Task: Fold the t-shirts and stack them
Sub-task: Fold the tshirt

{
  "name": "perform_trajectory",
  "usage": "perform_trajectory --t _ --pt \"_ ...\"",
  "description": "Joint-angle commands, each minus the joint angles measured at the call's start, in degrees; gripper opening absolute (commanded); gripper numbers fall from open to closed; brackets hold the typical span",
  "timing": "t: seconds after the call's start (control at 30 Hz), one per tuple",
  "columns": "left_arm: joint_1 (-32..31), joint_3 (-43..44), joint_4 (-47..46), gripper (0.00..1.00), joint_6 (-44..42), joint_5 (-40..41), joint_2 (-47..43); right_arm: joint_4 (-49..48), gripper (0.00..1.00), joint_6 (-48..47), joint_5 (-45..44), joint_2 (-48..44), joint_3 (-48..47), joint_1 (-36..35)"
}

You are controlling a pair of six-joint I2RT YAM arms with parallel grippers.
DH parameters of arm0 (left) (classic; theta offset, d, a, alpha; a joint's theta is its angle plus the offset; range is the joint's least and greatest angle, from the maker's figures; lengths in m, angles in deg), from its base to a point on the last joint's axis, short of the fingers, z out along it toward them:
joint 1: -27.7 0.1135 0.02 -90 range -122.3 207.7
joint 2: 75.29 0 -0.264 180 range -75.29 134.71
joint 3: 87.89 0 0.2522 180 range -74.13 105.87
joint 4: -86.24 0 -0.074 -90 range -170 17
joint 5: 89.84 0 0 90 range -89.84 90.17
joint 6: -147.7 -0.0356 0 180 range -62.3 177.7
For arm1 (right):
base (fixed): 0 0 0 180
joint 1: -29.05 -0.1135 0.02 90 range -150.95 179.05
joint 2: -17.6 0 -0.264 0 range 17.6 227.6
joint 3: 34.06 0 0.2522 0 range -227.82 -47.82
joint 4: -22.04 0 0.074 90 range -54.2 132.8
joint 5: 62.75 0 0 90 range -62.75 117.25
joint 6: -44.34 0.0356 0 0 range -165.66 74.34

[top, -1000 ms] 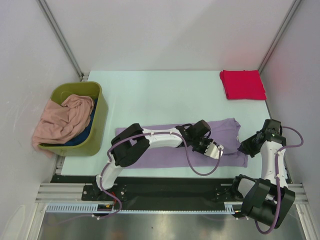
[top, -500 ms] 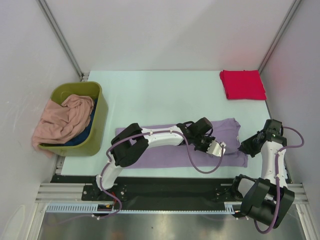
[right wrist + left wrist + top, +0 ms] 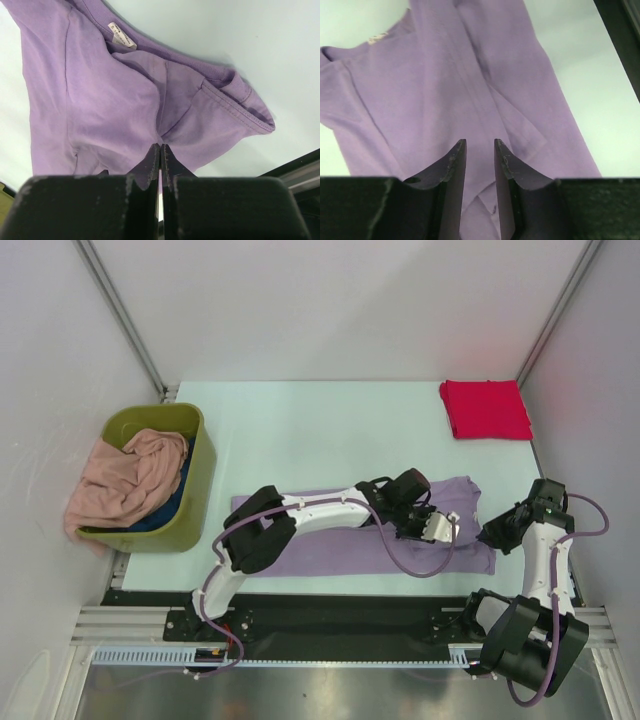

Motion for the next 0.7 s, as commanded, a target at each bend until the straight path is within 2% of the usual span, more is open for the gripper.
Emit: perform_trajectory --t 0.0,0.1,0.27,0.47,0.53,0.6,0.67 --pt "0.2 4.4 0.3 0.33 3.4 0.9 2.7 -0.9 0.0 -0.8 0.9 -0.4 -0.3 0.5" --pt "0.2 7.4 5.9 0.33 1.9 -0.3 4.0 -0.9 0.0 -0.8 0.8 -0.4 -0.3 0.6" --pt "-0.6 6.6 10.9 0.42 -1.2 -1.0 3.5 -1.1 0.0 -0.8 0.7 -0.4 -0.3 0.7" --pt "-1.1 4.2 7.9 0.42 -1.9 4.2 3.5 -1.3 0.0 -0.8 0.9 -0.5 -0.2 0.7" --pt "-1.1 4.6 5.3 0.36 -0.3 5.7 3.7 -1.1 0.0 -0.8 0.9 -0.5 -0.2 0.8" --pt "-1.1 5.4 5.7 0.35 -0.3 5.4 4.2 -1.0 0.0 -1.0 1.0 -0.6 -0.4 0.8" --pt "-1.1 5.6 9.0 0.39 -1.8 2.5 4.3 -0.8 0.0 -1.0 1.0 -0.7 -0.4 0.9"
